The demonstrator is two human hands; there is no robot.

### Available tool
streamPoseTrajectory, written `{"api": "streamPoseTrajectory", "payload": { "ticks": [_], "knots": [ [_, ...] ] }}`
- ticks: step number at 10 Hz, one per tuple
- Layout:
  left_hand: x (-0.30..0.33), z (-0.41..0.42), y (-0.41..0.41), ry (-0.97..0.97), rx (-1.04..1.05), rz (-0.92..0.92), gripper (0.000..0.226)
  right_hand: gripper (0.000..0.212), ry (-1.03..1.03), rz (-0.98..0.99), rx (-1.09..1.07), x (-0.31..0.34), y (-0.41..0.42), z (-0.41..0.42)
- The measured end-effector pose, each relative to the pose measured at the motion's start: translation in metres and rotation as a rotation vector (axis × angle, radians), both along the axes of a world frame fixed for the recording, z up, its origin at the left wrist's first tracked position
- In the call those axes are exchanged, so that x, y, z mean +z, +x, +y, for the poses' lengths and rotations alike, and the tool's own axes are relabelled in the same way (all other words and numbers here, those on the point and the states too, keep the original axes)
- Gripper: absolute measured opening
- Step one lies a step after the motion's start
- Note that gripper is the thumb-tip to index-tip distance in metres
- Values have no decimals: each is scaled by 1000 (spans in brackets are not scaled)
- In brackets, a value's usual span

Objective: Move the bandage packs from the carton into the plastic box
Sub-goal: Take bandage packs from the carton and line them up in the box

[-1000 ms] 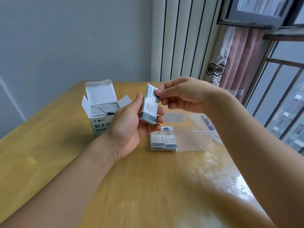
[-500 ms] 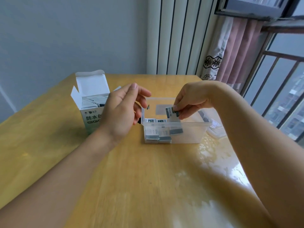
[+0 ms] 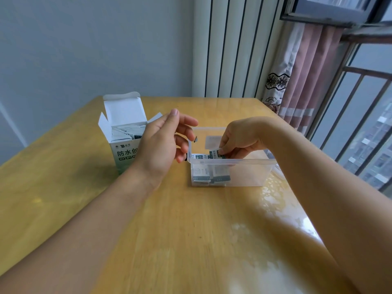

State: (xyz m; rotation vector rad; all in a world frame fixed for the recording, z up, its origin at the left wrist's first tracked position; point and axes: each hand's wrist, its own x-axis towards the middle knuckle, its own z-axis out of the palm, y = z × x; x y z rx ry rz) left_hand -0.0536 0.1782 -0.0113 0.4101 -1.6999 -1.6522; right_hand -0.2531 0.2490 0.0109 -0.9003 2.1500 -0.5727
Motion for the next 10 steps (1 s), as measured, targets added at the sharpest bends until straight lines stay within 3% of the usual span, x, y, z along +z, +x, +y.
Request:
{"api": "streamPoseTrajectory", "payload": {
  "ticks": [4, 8, 10],
  "knots": [
    [5, 0, 3, 133, -59, 17, 46, 26, 102, 289, 88, -3, 14, -8],
    [5, -2, 3, 118, -53, 11, 47, 23, 165, 344, 125, 1, 26, -8],
    [7, -5, 4, 74, -4, 22, 45, 36, 194, 363, 134, 18, 34, 0]
  ]
}}
